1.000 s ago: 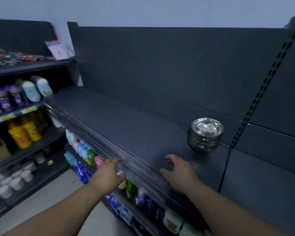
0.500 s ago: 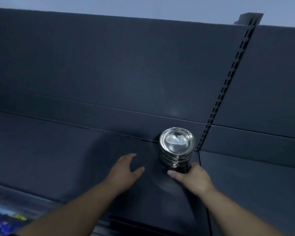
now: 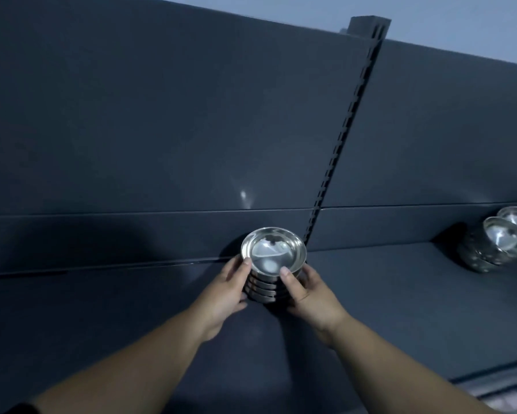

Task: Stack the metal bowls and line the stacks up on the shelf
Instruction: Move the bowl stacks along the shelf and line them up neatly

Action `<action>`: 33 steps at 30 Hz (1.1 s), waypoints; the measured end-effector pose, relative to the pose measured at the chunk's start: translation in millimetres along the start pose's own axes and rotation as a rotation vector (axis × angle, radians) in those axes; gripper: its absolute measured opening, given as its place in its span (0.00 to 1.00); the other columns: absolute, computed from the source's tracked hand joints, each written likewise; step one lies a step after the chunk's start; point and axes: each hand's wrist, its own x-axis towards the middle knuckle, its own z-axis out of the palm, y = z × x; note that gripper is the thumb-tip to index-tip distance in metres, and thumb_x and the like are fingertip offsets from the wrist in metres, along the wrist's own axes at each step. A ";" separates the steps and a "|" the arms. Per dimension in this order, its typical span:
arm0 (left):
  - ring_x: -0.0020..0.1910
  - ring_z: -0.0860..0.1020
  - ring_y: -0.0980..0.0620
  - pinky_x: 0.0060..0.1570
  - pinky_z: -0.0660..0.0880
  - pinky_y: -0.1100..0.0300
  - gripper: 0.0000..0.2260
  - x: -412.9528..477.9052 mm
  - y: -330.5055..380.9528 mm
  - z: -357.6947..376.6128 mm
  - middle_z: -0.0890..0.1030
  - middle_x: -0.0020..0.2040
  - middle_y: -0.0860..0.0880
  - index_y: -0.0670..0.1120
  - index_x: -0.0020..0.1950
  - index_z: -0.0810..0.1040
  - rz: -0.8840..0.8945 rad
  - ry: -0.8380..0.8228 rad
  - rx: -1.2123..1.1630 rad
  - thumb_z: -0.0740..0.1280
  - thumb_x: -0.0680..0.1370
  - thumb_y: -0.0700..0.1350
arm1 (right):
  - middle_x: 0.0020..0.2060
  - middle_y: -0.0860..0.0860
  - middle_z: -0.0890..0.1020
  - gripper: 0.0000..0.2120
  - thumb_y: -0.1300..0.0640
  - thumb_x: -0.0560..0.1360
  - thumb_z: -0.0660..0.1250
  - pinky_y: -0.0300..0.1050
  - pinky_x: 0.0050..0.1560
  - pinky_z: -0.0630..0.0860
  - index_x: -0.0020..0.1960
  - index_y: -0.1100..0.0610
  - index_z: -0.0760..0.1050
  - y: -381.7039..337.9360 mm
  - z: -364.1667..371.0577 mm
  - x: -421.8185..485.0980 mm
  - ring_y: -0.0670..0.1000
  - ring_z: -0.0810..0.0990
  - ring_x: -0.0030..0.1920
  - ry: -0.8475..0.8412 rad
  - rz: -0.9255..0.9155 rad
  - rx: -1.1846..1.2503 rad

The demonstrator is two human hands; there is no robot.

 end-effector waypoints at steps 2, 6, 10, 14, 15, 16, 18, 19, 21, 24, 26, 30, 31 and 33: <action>0.57 0.74 0.47 0.64 0.72 0.53 0.27 0.5 0.6 3.6 0.68 0.71 0.49 0.58 0.77 0.56 0.002 0.008 -0.050 0.60 0.79 0.59 | 0.65 0.44 0.78 0.52 0.25 0.55 0.72 0.54 0.64 0.76 0.72 0.46 0.63 -4.2 1.4 -4.1 0.48 0.79 0.61 -0.018 0.021 0.058; 0.62 0.75 0.47 0.59 0.73 0.57 0.29 -2.8 0.9 12.5 0.70 0.72 0.48 0.54 0.78 0.54 0.029 -0.001 -0.069 0.61 0.80 0.57 | 0.67 0.46 0.76 0.44 0.34 0.66 0.73 0.51 0.64 0.76 0.75 0.50 0.61 0.5 -3.8 -10.1 0.48 0.78 0.62 -0.001 0.040 0.115; 0.65 0.75 0.49 0.59 0.73 0.58 0.27 -11.5 0.6 32.1 0.73 0.64 0.53 0.56 0.77 0.58 0.065 -0.052 -0.050 0.61 0.80 0.57 | 0.66 0.45 0.77 0.49 0.32 0.59 0.73 0.53 0.68 0.74 0.75 0.50 0.63 5.2 -25.4 -26.1 0.46 0.79 0.63 0.045 -0.016 0.171; 0.64 0.76 0.50 0.59 0.74 0.58 0.26 -27.3 -1.8 74.3 0.74 0.69 0.53 0.57 0.76 0.60 0.087 -0.115 -0.018 0.62 0.79 0.57 | 0.67 0.45 0.77 0.49 0.31 0.58 0.74 0.55 0.67 0.74 0.73 0.49 0.65 15.4 -68.1 -51.6 0.46 0.79 0.62 0.099 -0.044 0.202; 0.64 0.76 0.50 0.60 0.74 0.58 0.26 -32.8 -2.9 88.3 0.74 0.68 0.53 0.57 0.76 0.60 0.093 -0.132 -0.013 0.62 0.79 0.57 | 0.66 0.46 0.77 0.45 0.33 0.60 0.74 0.55 0.67 0.75 0.72 0.49 0.66 19.5 -81.7 -59.2 0.46 0.79 0.62 0.107 -0.040 0.209; 0.64 0.76 0.50 0.60 0.74 0.58 0.26 -39.5 -3.7 103.6 0.74 0.68 0.53 0.56 0.76 0.59 0.100 -0.149 -0.008 0.62 0.79 0.57 | 0.66 0.47 0.77 0.40 0.36 0.64 0.74 0.54 0.65 0.76 0.72 0.49 0.66 23.2 -96.0 -67.5 0.47 0.80 0.61 0.112 -0.038 0.219; 0.65 0.75 0.49 0.61 0.73 0.58 0.25 -55.9 -5.8 137.4 0.73 0.66 0.54 0.56 0.76 0.59 0.112 -0.180 0.000 0.61 0.80 0.56 | 0.64 0.48 0.79 0.30 0.44 0.72 0.72 0.47 0.59 0.78 0.70 0.50 0.67 31.2 -127.9 -86.5 0.47 0.80 0.60 0.114 -0.039 0.226; 0.65 0.74 0.49 0.61 0.73 0.58 0.26 -64.4 -7.3 155.4 0.72 0.65 0.54 0.56 0.76 0.58 0.118 -0.192 0.004 0.61 0.80 0.55 | 0.63 0.48 0.79 0.29 0.46 0.73 0.72 0.45 0.56 0.78 0.70 0.50 0.68 35.5 -144.9 -96.0 0.48 0.81 0.59 0.124 -0.041 0.226; 0.65 0.74 0.48 0.61 0.72 0.58 0.27 -81.1 -11.8 191.9 0.71 0.65 0.54 0.56 0.77 0.56 0.123 -0.209 0.016 0.61 0.80 0.55 | 0.61 0.49 0.80 0.32 0.44 0.69 0.73 0.47 0.57 0.79 0.70 0.50 0.68 43.6 -180.4 -115.6 0.49 0.82 0.58 0.152 -0.039 0.223; 0.66 0.74 0.47 0.61 0.73 0.58 0.28 -105.6 -20.0 249.3 0.70 0.69 0.50 0.56 0.77 0.55 0.123 -0.243 0.023 0.62 0.80 0.56 | 0.60 0.48 0.80 0.29 0.45 0.71 0.73 0.47 0.52 0.82 0.69 0.49 0.69 55.8 -236.6 -146.8 0.50 0.82 0.57 0.169 -0.042 0.211; 0.65 0.75 0.47 0.59 0.73 0.59 0.28 -118.8 -26.8 286.5 0.72 0.68 0.49 0.56 0.77 0.55 0.126 -0.266 0.002 0.62 0.80 0.55 | 0.59 0.46 0.80 0.25 0.45 0.73 0.71 0.48 0.54 0.81 0.67 0.47 0.69 64.3 -273.0 -166.3 0.49 0.82 0.57 0.179 -0.043 0.184; 0.60 0.79 0.49 0.50 0.77 0.62 0.21 -141.5 -42.8 351.8 0.78 0.55 0.56 0.58 0.71 0.60 0.118 -0.304 -0.053 0.62 0.80 0.53 | 0.55 0.46 0.83 0.28 0.41 0.69 0.71 0.53 0.58 0.80 0.66 0.46 0.71 84.4 -335.6 -195.4 0.50 0.83 0.55 0.215 -0.048 0.131; 0.59 0.80 0.50 0.48 0.77 0.64 0.19 -145.2 -46.3 364.4 0.79 0.54 0.55 0.59 0.68 0.62 0.107 -0.309 -0.063 0.63 0.80 0.53 | 0.55 0.46 0.83 0.29 0.40 0.69 0.71 0.54 0.57 0.80 0.67 0.46 0.70 88.4 -346.8 -200.5 0.51 0.83 0.55 0.221 -0.045 0.122; 0.57 0.80 0.51 0.44 0.77 0.66 0.16 -149.7 -49.9 384.5 0.79 0.50 0.57 0.59 0.64 0.62 0.097 -0.307 -0.076 0.63 0.79 0.53 | 0.55 0.47 0.83 0.31 0.40 0.68 0.71 0.56 0.57 0.79 0.68 0.45 0.69 93.9 -365.4 -207.3 0.55 0.83 0.56 0.228 -0.027 0.116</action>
